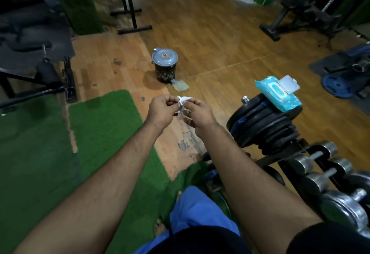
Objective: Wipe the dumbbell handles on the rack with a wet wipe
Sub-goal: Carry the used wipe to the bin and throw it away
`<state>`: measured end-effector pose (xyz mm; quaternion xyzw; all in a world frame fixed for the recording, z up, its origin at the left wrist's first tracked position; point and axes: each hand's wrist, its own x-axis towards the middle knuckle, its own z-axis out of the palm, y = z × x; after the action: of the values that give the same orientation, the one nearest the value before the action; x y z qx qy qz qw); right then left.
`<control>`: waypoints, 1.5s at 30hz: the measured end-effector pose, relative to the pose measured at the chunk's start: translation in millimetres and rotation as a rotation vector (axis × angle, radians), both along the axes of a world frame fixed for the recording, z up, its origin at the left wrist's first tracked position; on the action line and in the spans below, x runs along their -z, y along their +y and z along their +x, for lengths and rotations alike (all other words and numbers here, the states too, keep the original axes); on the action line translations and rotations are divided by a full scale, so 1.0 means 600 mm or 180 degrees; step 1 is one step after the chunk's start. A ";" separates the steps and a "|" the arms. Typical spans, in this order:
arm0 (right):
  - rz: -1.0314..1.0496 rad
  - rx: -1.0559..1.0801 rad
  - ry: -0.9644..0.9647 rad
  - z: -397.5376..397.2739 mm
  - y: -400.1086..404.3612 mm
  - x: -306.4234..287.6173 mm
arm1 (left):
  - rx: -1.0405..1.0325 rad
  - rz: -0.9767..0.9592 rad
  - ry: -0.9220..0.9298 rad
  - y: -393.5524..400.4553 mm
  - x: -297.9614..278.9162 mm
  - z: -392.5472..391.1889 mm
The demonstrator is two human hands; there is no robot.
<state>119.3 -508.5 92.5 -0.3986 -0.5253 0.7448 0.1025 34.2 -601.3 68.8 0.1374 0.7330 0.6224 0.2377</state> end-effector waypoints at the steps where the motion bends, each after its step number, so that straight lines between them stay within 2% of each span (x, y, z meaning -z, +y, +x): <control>1: 0.0003 0.0019 0.0011 -0.023 0.003 0.002 | -0.0023 0.0006 -0.0032 0.001 0.000 -0.019; 9: -0.0160 0.0033 0.0086 -0.238 0.066 0.041 | -0.0134 0.0016 -0.0036 0.063 0.013 -0.216; 14: -0.0306 0.0032 0.0133 -0.383 0.150 0.053 | -0.0162 -0.0144 -0.0144 0.149 0.011 -0.366; 20: -0.0287 -0.0003 0.0321 -0.536 0.241 0.047 | -0.0289 -0.0032 -0.0340 0.246 -0.009 -0.515; 26: -0.0349 -0.0037 0.0412 -0.685 0.321 0.069 | -0.0212 -0.0118 -0.0424 0.335 0.025 -0.677; 30: -0.0212 0.0047 0.0387 -0.808 0.376 0.103 | 0.0001 -0.0191 -0.0514 0.395 0.067 -0.812; 35: -0.0275 0.0488 0.0119 -0.971 0.439 0.117 | 0.0347 -0.0253 -0.0789 0.461 0.099 -0.986; 40: -0.0406 0.0951 -0.0001 -1.103 0.509 0.112 | 0.0756 -0.0423 -0.0760 0.544 0.112 -1.135; 45: -0.0377 0.1002 -0.0203 -1.191 0.585 0.139 | 0.0999 -0.0610 -0.0620 0.621 0.120 -1.234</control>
<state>-595.5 -157.5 8.9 -0.5047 -0.4146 0.7361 0.1776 -706.0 -228.6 -3.4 0.1658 0.7320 0.5155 0.4135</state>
